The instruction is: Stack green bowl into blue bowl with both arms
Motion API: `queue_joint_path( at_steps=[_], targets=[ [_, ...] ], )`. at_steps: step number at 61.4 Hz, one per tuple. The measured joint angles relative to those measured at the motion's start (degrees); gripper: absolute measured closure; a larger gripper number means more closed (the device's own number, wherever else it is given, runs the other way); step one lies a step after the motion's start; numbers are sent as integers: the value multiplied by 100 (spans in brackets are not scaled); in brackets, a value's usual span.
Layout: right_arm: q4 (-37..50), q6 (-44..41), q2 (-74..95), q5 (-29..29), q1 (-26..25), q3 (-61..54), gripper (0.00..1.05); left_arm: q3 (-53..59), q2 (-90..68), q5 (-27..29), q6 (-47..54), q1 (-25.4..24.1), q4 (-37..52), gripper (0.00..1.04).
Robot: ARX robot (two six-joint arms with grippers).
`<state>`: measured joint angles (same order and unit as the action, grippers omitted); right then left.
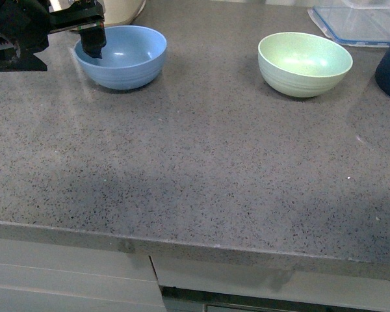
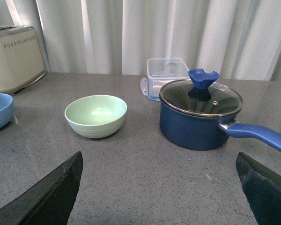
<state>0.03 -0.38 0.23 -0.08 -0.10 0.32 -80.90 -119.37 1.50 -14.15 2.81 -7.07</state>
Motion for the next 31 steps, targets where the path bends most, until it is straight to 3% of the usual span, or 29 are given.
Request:
queue_joint_path(
  at_steps=[12, 25, 31],
  targets=[
    [0, 0, 0, 0, 0, 0, 10, 35, -33, 44, -168, 0, 157, 42],
    [0, 0, 0, 0, 0, 0, 10, 240, -31, -44, -555, -11, 413, 90],
    [0, 0, 0, 0, 0, 0, 10, 269, 28, -149, -706, -7, 487, 102]
  ],
)
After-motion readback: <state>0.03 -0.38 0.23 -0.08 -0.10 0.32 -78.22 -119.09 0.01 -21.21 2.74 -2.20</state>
